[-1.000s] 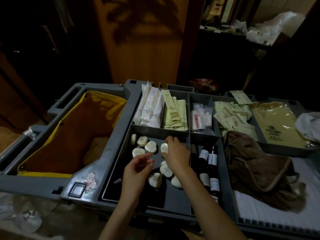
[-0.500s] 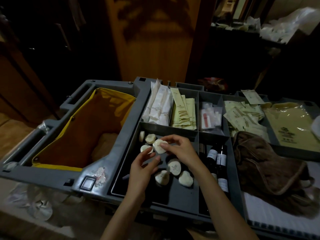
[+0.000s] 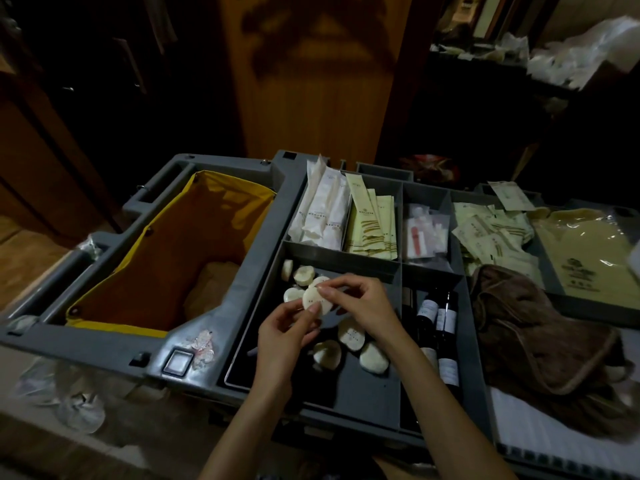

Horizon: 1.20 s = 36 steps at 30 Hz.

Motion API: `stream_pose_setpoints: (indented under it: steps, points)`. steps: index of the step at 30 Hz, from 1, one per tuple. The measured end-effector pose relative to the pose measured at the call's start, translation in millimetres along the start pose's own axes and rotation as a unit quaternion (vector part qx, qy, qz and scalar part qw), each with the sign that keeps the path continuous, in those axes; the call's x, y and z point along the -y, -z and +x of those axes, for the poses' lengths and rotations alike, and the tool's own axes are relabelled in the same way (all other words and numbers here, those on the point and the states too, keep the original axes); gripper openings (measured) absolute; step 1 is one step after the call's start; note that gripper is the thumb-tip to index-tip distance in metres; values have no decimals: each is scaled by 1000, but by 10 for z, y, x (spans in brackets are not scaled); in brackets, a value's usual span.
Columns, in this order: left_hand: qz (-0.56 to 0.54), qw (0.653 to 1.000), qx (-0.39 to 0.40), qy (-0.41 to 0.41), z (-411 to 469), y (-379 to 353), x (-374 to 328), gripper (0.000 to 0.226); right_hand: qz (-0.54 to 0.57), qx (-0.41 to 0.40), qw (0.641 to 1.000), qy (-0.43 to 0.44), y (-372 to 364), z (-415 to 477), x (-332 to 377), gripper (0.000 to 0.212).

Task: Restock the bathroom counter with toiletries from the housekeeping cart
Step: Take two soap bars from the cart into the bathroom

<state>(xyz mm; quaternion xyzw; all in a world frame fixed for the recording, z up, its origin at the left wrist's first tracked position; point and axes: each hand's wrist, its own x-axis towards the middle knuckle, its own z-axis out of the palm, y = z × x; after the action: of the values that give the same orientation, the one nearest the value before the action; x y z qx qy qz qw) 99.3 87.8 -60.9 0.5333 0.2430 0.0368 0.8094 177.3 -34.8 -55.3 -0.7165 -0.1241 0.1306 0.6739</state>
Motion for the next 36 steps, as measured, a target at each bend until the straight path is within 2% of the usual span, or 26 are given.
stream_pose_setpoints:
  steps: [5, 8, 13, 16, 21, 24, 30, 36]
  points:
    - [-32, 999, 2, 4, -11, 1, -24, 16, 17, -6, 1000, -19, 20, 4, 6, 6]
    - [-47, 999, -12, 6, 3, 3, -32, 17, 26, -48, 998, -44, 50, 74, -29, 10]
    - [-52, 998, -37, 7, 19, 18, -7, 18, -84, -129, 985, -73, 121, 248, -227, 7]
    - [-45, 998, -44, 7, 27, 14, -6, 15, -189, -103, 972, -94, 96, 365, -327, 14]
    - [-33, 998, -52, 7, 12, 13, -19, 10, -323, -54, 938, -112, -32, 480, -357, 46]
    - [-27, 998, -55, 7, 0, 16, -29, 14, -397, -30, 912, -102, -72, 468, -350, 57]
    - [-17, 998, -55, 5, -4, 13, -26, 15, -458, 5, 886, -65, -74, 399, -312, 47]
    - [-28, 999, -41, -4, -9, 11, -20, 21, -445, 16, 895, -19, -95, 346, -286, 42]
